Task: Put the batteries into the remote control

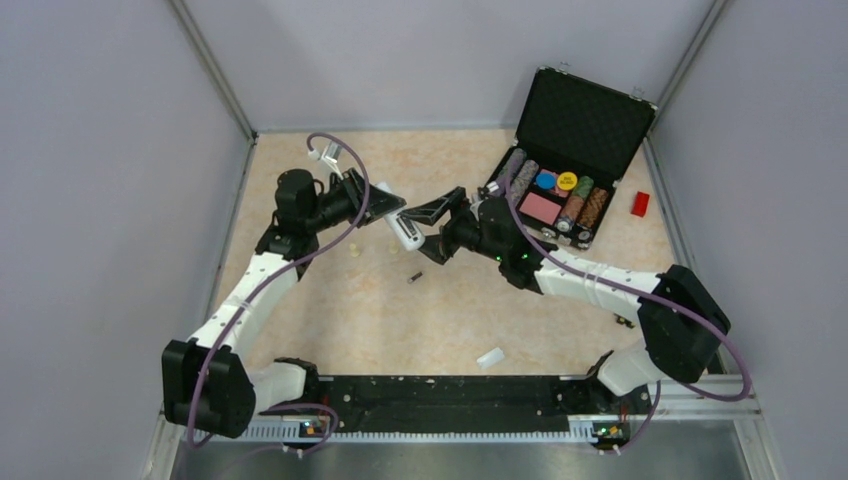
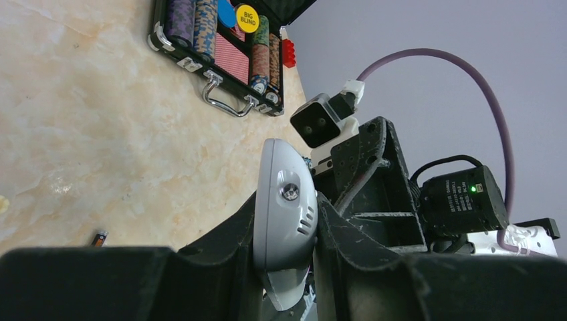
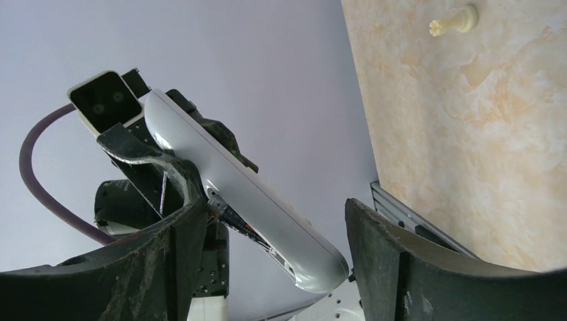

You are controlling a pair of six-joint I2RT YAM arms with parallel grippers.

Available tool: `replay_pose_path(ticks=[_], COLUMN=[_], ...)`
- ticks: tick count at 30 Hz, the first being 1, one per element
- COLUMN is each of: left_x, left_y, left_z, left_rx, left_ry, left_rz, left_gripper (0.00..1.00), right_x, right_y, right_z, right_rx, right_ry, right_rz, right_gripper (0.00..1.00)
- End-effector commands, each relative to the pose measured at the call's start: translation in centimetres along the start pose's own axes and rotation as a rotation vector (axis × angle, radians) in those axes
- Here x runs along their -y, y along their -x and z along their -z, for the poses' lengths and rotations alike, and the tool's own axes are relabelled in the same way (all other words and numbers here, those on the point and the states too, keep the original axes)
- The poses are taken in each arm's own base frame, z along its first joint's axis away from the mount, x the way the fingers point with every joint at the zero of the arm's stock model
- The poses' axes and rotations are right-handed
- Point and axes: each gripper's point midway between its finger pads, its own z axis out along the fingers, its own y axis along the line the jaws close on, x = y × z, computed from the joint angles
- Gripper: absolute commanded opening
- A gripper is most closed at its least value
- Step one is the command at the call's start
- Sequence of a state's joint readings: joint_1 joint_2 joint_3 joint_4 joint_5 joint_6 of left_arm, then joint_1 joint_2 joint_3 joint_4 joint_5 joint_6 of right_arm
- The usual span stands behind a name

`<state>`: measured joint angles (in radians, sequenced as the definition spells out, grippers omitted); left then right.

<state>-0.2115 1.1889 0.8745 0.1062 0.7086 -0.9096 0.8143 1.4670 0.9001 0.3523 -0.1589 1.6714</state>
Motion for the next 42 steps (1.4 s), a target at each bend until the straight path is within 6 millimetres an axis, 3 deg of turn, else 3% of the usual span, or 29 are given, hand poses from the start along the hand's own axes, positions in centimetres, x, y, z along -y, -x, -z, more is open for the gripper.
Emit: replay_pose_path(ticks=[1,14,18,25,30,34,42], left_x=[2.7,3.2,3.8,5.6,6.7,6.1,4.2], left_y=[0.7,1.2,1.5,1.8,2.2,2.7,3.4], left_z=[0.7,0.6,0.6,0.7,0.9,0.9,1.3], left_rx=[0.033,0.037,0.029,-0.007,-0.011,0.000,0.030], left_ry=[-0.089,-0.084,-0.090,-0.122,-0.166,-0.168,-0.119], left_rz=[-0.105,-0.041,-0.007,0.109,0.163,0.182,0.153], left_gripper=[0.00,0.00,0.00,0.00,0.00,0.00,0.00], right_x=[-0.9,0.3,0.4,1.1,2.0,2.1,0.3], right_y=[0.2,-0.2,-0.2,0.2,0.5,0.7,0.8], right_z=[0.0,-0.2,-0.1,0.1,0.4,0.7,1.6], right_rx=[-0.013,-0.045,-0.042,-0.022,-0.002,0.006,0.014], right_ry=[0.052,0.021,0.023,0.007,-0.013,-0.006,0.044], right_rz=[-0.016,-0.022,-0.021,-0.010,-0.001,0.003,0.058], right_gripper=[0.71,0.54,0.54,0.67,0.69,0.71,0.78])
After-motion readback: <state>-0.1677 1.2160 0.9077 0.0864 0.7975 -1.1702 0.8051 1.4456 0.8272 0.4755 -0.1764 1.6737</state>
